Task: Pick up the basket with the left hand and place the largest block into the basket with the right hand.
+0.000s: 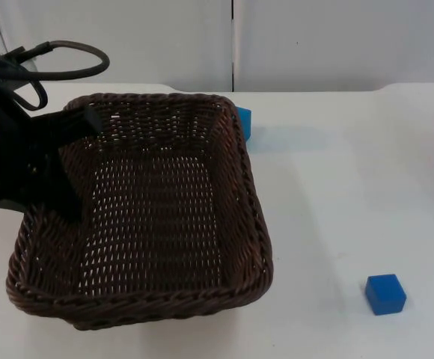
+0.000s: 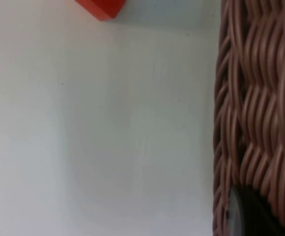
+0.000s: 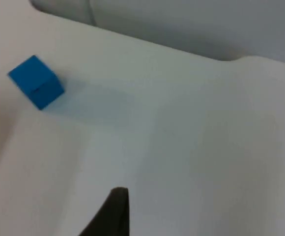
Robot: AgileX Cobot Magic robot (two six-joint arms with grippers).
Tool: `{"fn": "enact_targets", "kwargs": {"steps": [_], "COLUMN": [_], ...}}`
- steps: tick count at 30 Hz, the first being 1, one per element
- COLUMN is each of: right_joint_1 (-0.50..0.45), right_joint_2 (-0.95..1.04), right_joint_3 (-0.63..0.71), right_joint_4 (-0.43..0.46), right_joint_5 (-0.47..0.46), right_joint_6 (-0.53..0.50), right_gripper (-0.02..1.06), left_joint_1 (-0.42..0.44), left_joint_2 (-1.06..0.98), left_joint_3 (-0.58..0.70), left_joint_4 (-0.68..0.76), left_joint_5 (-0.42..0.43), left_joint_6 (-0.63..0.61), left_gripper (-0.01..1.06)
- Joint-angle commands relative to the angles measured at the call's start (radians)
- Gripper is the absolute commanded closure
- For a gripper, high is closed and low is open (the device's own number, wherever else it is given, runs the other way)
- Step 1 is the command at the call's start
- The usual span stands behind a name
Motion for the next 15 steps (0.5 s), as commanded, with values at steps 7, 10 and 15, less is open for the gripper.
{"fn": "enact_targets", "kwargs": {"steps": [7, 10, 15], "right_joint_1": [0.022, 0.056, 0.14], "right_joint_2": [0.179, 0.22, 0.315], "right_joint_3": [-0.155, -0.196, -0.287], "right_joint_4": [0.212, 0.206, 0.175], "right_joint_5": [0.069, 0.08, 0.082], "right_joint_6": [-0.242, -0.275, -0.323], "right_gripper": [-0.01, -0.01, -0.01], "left_joint_1": [0.0, 0.0, 0.0], "left_joint_2": [-0.013, -0.013, -0.013], "left_joint_3": [0.001, 0.001, 0.001], "left_joint_4": [-0.027, -0.027, -0.027], "left_joint_5": [-0.002, -0.002, 0.0], "left_joint_6": [0.006, 0.006, 0.009], "left_gripper": [1.05, 1.05, 1.05]}}
